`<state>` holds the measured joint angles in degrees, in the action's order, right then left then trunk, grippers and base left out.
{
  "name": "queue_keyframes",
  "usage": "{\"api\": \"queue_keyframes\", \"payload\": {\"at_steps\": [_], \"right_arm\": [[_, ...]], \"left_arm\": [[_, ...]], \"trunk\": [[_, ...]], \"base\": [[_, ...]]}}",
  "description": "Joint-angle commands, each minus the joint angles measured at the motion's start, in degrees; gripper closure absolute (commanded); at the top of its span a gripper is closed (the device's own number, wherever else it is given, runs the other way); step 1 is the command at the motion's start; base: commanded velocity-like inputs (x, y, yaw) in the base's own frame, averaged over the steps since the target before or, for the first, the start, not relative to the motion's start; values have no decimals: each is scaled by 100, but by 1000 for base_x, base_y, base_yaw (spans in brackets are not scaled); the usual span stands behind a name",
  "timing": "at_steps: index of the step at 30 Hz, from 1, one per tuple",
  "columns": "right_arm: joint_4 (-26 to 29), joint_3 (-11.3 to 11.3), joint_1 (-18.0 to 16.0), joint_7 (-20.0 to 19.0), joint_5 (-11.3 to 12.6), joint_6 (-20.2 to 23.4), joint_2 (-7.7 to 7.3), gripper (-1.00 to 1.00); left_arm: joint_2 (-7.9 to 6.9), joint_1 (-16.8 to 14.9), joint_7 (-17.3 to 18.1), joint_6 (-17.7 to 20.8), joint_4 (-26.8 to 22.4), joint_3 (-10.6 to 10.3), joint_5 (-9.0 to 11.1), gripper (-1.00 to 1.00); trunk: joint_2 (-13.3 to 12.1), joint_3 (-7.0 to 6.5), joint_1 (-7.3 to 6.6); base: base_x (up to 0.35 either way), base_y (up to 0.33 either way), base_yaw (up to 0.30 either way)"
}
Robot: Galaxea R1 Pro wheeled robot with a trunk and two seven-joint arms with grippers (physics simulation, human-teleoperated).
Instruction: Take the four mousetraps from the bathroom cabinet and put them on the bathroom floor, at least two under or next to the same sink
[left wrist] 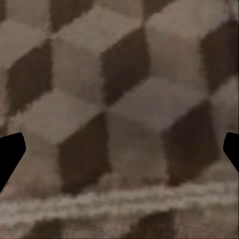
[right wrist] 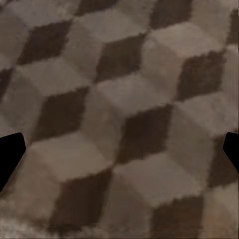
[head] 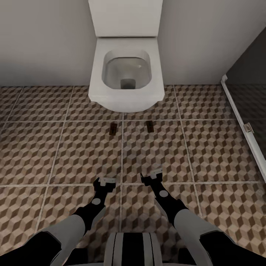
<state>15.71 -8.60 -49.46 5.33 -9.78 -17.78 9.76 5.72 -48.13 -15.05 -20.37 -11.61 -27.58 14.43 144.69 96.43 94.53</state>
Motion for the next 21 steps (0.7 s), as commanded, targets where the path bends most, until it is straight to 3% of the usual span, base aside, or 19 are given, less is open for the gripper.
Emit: {"api": "queue_keyframes", "payload": {"at_steps": [1,21], "right_arm": [[-7,-19,-3,56,-59,-6,0,-100],[-7,-19,-7,56,-59,-6,0,-100]], "left_arm": [[-1,-4,-31,-20,6,-49,43,-100],[1,-4,-32,-20,43,-46,50,-100]], "trunk": [[1,2,-4],[1,2,-4]], "base": [[-339,0,0],[-324,0,0]]}}
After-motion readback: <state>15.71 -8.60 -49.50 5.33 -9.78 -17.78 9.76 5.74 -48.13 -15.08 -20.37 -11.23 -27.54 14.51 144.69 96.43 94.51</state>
